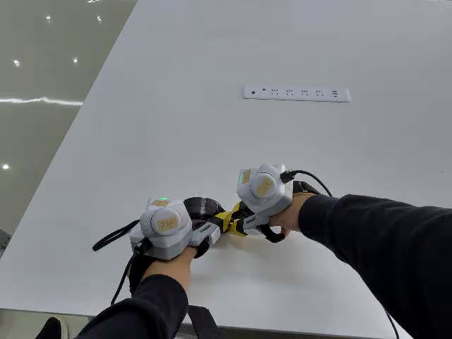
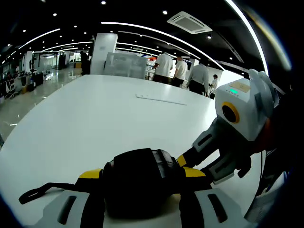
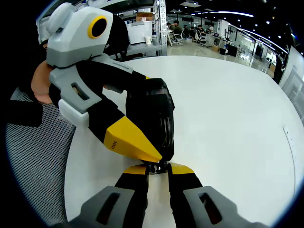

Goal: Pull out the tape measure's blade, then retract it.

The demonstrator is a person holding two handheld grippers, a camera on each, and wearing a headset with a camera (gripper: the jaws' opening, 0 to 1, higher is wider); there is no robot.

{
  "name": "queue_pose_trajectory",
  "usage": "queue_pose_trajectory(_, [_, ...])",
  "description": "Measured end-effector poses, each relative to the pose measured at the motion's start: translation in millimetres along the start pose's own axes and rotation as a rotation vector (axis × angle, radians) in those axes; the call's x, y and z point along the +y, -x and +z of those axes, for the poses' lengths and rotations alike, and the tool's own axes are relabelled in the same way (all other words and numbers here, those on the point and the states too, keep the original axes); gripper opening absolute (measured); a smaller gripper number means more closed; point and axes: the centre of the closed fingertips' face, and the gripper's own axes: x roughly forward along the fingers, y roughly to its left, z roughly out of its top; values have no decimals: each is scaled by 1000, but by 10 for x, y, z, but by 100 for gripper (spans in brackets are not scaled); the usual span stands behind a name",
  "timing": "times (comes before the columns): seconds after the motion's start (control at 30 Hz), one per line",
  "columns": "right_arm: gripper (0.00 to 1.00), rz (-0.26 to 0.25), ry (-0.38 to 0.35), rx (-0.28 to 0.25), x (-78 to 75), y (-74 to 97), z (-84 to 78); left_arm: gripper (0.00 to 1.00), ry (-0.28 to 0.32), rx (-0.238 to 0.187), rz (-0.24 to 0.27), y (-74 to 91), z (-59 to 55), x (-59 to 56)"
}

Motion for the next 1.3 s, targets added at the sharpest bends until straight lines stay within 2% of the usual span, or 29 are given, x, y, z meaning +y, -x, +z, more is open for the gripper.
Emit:
queue_pose_trajectory(0.23, [12, 2, 9, 7, 5, -6, -4, 59, 0, 3, -2, 2, 0, -1])
queue_pose_trajectory(0.43, [13, -7, -13, 11, 6, -9, -5, 60, 6, 7, -4, 0, 1, -1])
queue_pose_trajectory(0.6, [13, -21, -13, 9, 21, -5, -9, 61, -16, 16, -3, 7, -1, -9])
queue_pose_trajectory(0.7, [20, -38, -29, -4, 33, 15, -20, 61, -32, 20, -12, 12, 9, -11])
queue_pose_trajectory(0.73, [25, -49, -27, -10, 30, 27, -23, 61, -26, 29, -25, 15, 6, -10])
queue_pose_trajectory(0.8, [27, -75, -66, -16, -2, 73, -48, 61, 2, 58, -75, 23, -12, -10])
queue_pose_trajectory(0.87, [30, -98, -108, -50, -46, 144, -54, 65, -17, 40, -116, 45, 35, 35])
queue_pose_trajectory(0.9, [31, -117, -124, -57, -75, 197, -81, 70, -51, 5, -139, 49, 92, 70])
queue_pose_trajectory(0.93, [32, -126, -135, -66, -84, 240, -94, 77, -38, 2, -148, 53, 101, 99])
queue_pose_trajectory(0.97, [34, -137, -146, -69, -96, 282, -117, 90, -21, 3, -158, 60, 108, 122])
queue_pose_trajectory(1.0, [36, -158, -162, -75, -126, 350, -162, 99, 20, 16, -185, 76, 109, 145])
queue_pose_trajectory(1.07, [39, -178, -172, -89, -142, 451, -205, 100, 43, 33, -216, 120, 117, 203])
queue_pose_trajectory(1.1, [39, -187, -174, -92, -146, 530, -251, 100, 34, 25, -246, 141, 133, 227])
queue_pose_trajectory(1.13, [40, -197, -175, -94, -156, 584, -279, 100, 41, 26, -281, 176, 137, 205])
queue_pose_trajectory(1.17, [41, -208, -187, -106, -164, 670, -313, 100, 34, -5, -298, 219, 190, 206])
queue_pose_trajectory(1.2, [41, -216, -198, -123, -167, 733, -321, 100, 10, -17, -295, 244, 210, 238])
queue_pose_trajectory(1.27, [42, -235, -216, -168, -158, 889, -335, 100, -60, 0, -290, 321, 191, 295])
queue_pose_trajectory(1.3, [44, -245, -221, -173, -155, 947, -363, 100, -58, 8, -309, 360, 183, 267])
